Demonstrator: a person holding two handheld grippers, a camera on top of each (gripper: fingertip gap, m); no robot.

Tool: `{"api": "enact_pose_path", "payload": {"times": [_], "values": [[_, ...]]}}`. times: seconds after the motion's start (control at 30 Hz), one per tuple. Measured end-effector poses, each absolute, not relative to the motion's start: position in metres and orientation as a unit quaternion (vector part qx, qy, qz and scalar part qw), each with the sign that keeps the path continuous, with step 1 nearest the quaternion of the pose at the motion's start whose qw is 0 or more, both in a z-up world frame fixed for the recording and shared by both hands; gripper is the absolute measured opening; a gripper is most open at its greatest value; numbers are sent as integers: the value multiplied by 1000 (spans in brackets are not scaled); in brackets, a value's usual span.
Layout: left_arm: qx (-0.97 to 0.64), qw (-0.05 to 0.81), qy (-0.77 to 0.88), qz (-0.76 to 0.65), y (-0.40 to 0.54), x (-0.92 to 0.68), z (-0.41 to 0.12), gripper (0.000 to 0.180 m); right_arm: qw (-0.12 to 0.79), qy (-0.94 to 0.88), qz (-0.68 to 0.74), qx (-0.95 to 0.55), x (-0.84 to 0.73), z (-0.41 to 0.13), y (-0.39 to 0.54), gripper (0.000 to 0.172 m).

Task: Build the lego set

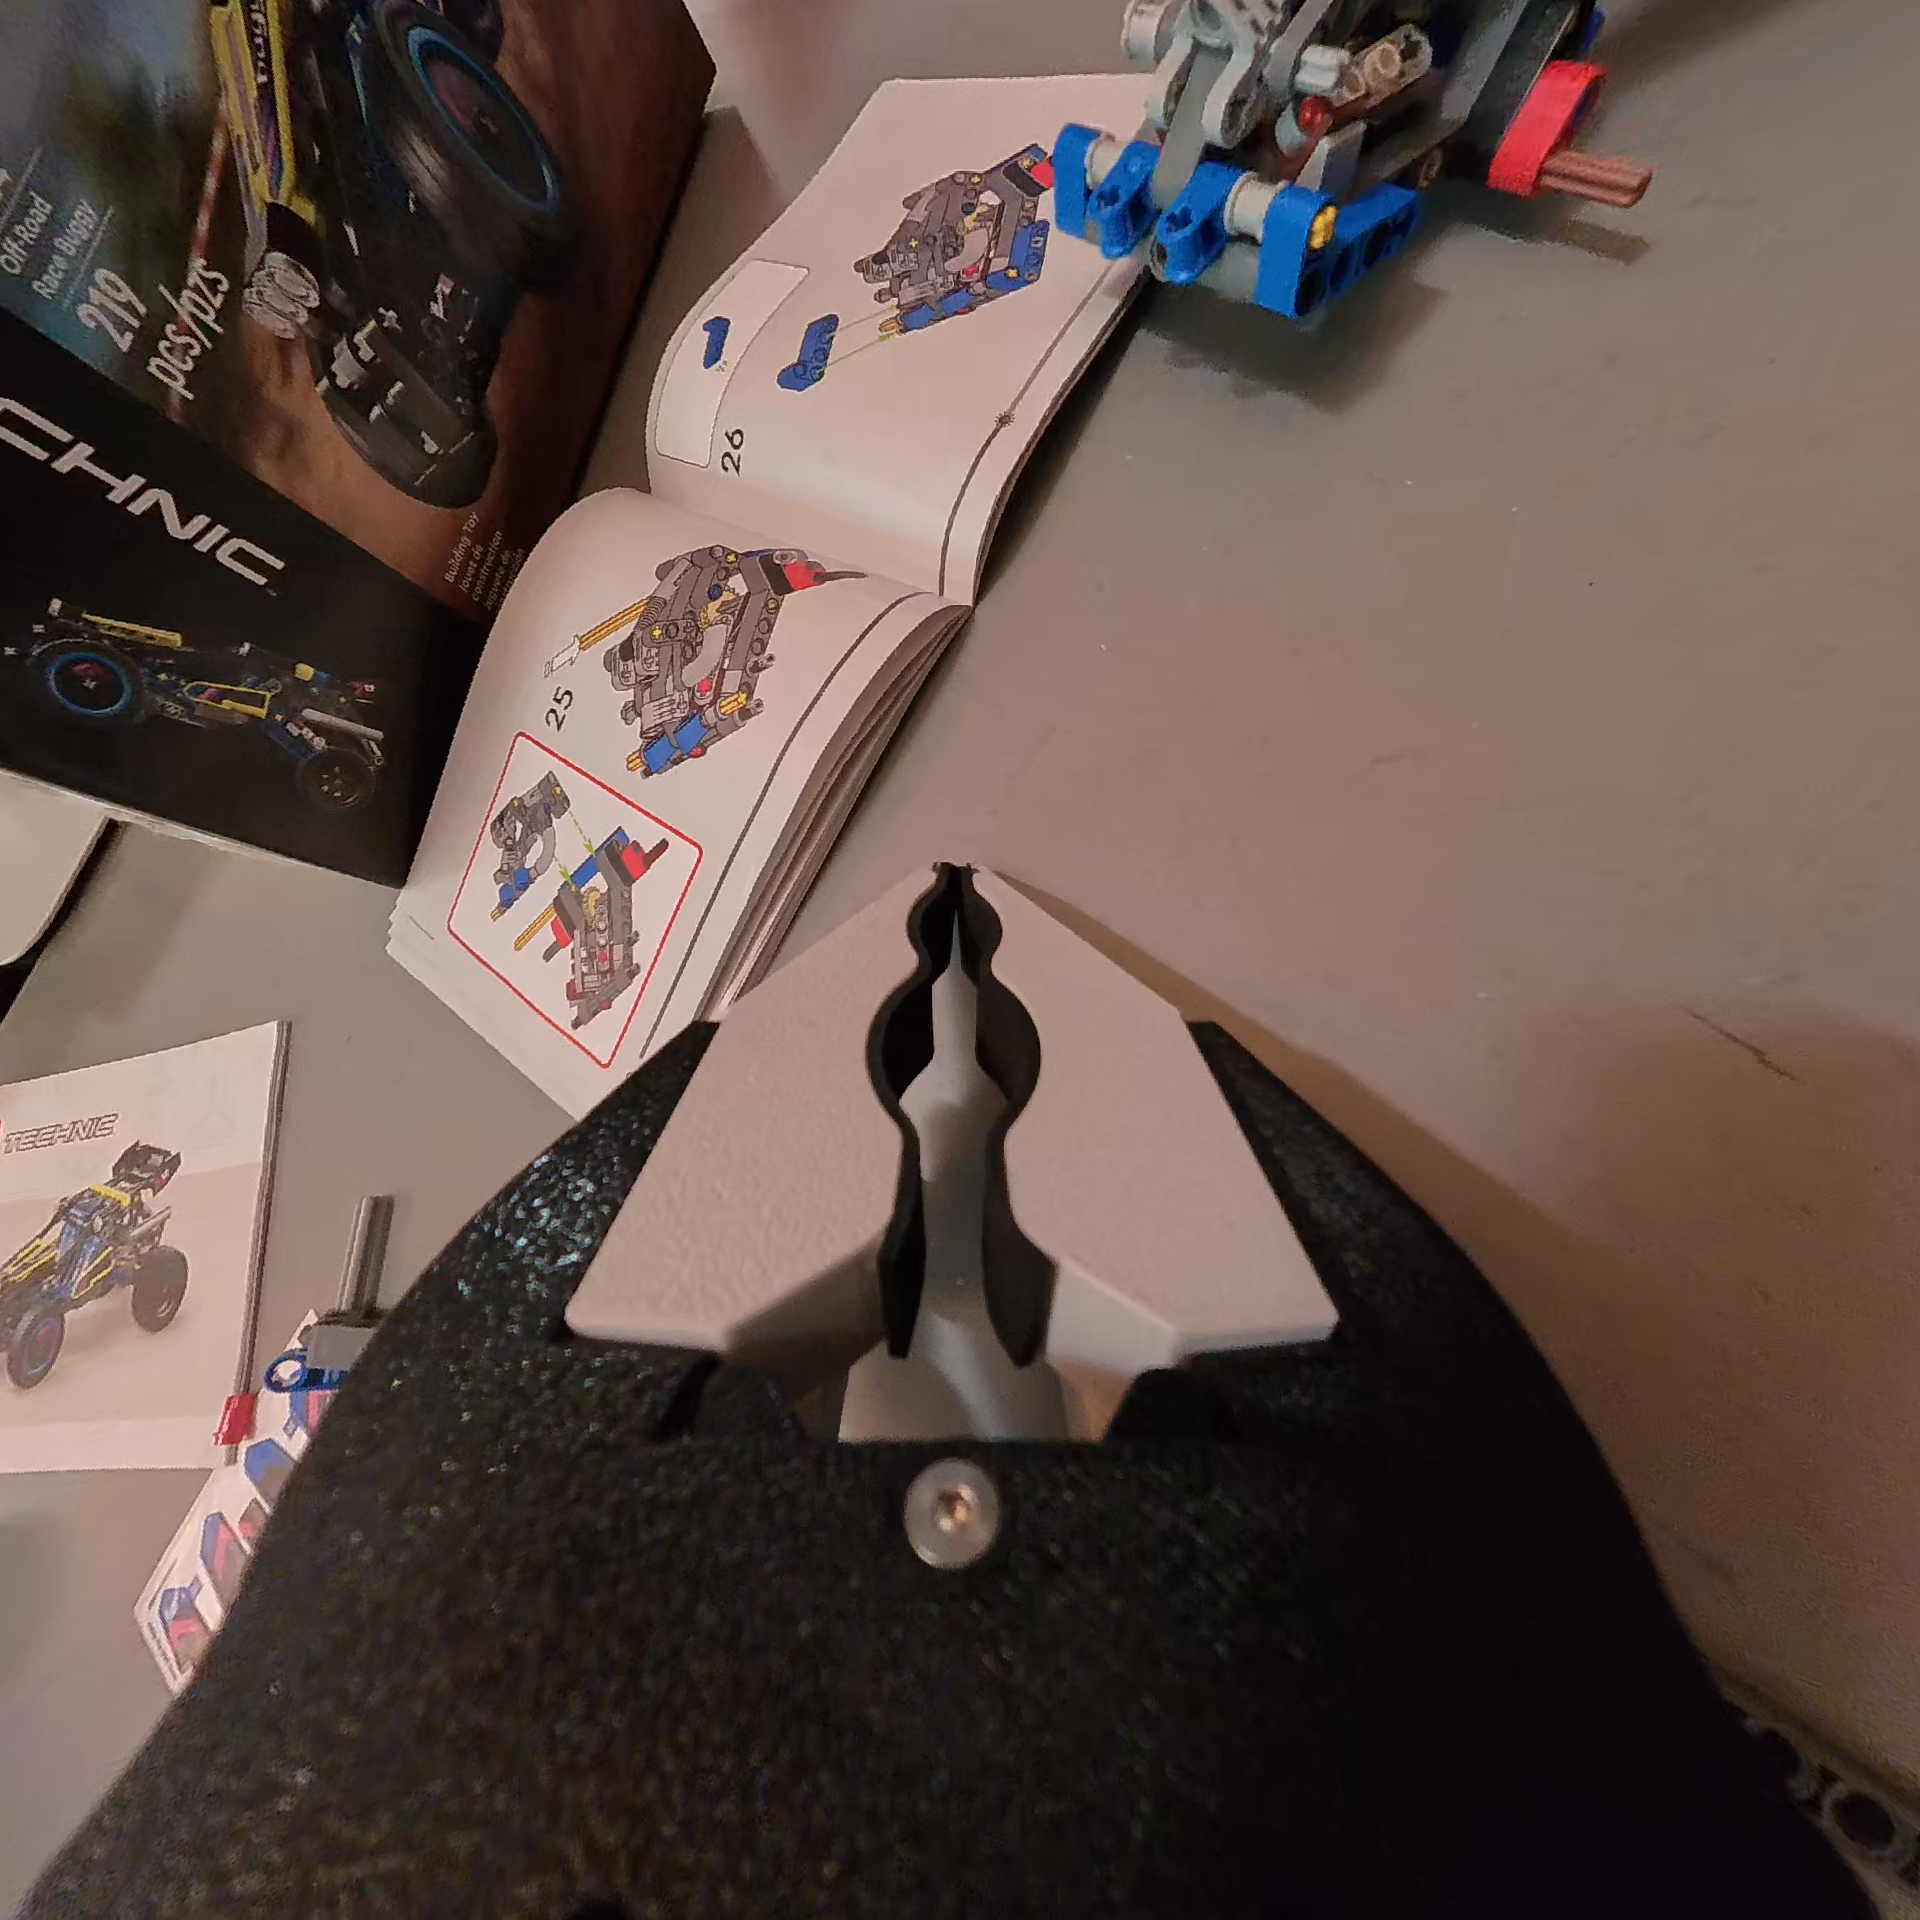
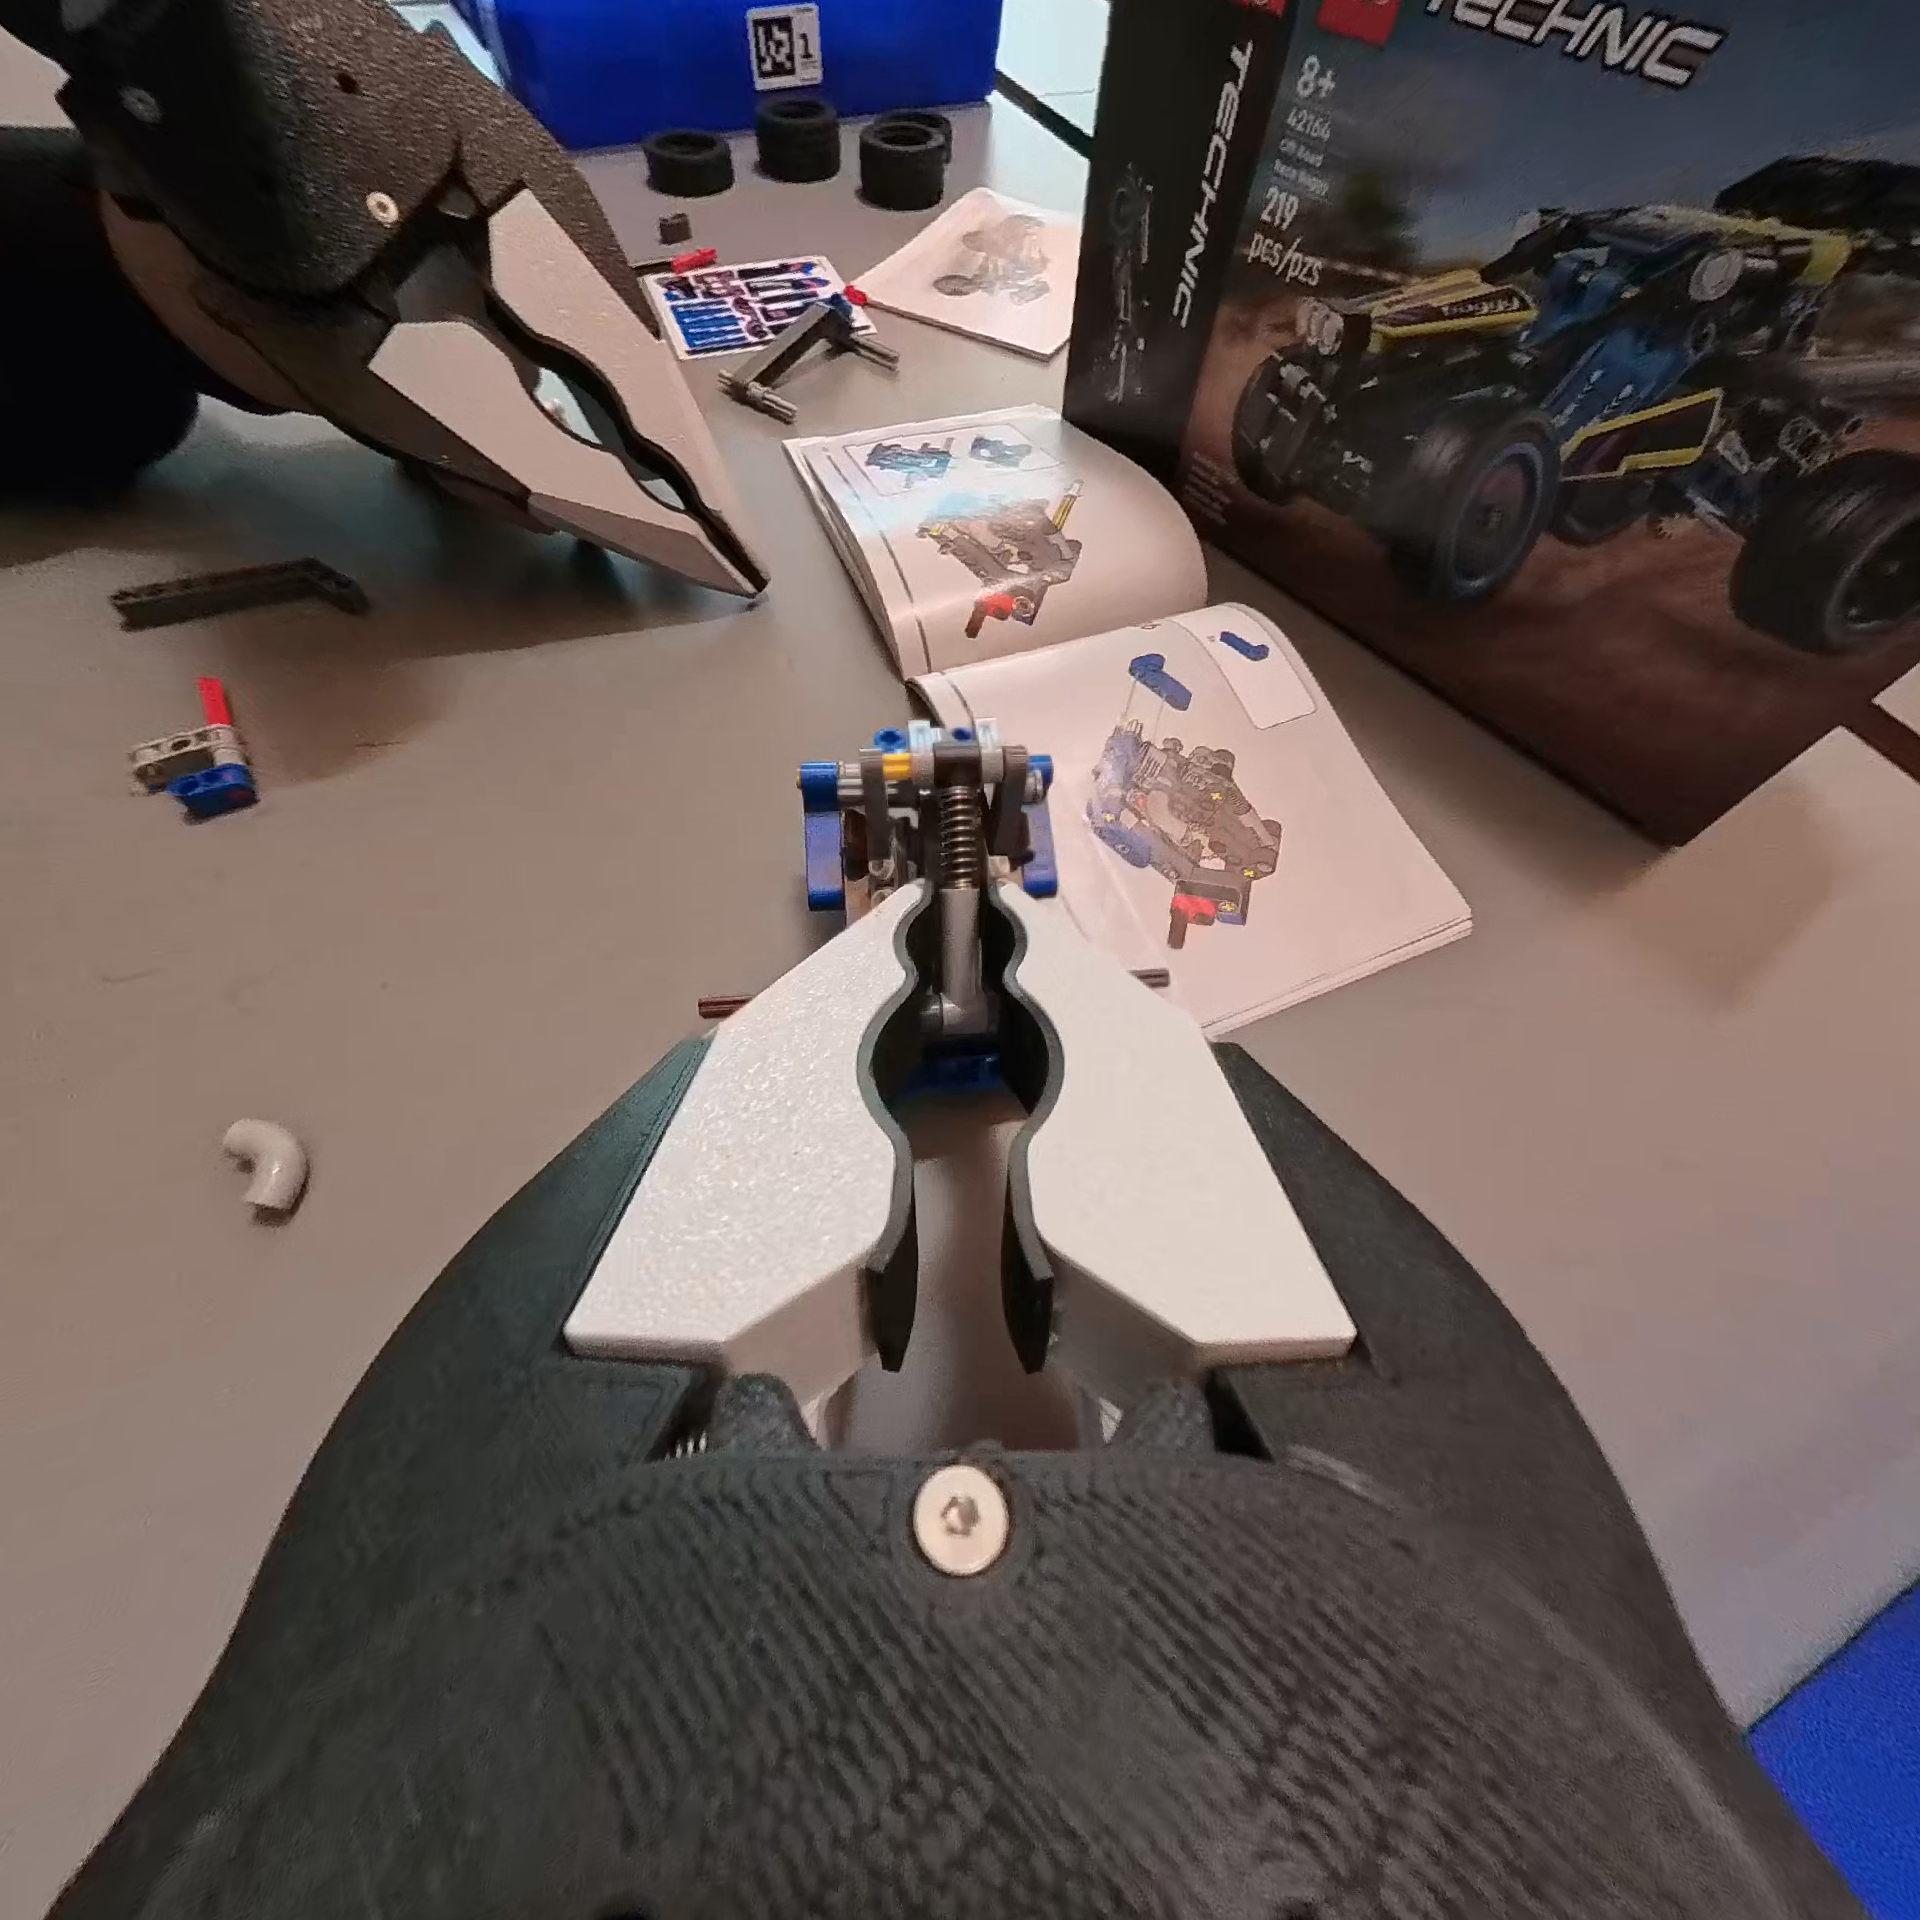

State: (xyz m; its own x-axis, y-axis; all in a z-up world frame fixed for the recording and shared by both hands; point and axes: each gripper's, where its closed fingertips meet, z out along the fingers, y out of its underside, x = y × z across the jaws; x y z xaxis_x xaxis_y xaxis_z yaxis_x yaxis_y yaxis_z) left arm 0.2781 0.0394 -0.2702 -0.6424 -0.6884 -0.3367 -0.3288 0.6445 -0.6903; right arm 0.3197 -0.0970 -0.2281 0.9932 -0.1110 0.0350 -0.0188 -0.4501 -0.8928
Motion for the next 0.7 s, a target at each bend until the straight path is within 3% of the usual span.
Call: {"api": "enact_pose_path", "payload": {"times": [0.7], "values": [[-300, 293, 856, -302, 39, 278, -270, 0, 521, 25, -15, -853, 315, -229, -103, 4]]}}
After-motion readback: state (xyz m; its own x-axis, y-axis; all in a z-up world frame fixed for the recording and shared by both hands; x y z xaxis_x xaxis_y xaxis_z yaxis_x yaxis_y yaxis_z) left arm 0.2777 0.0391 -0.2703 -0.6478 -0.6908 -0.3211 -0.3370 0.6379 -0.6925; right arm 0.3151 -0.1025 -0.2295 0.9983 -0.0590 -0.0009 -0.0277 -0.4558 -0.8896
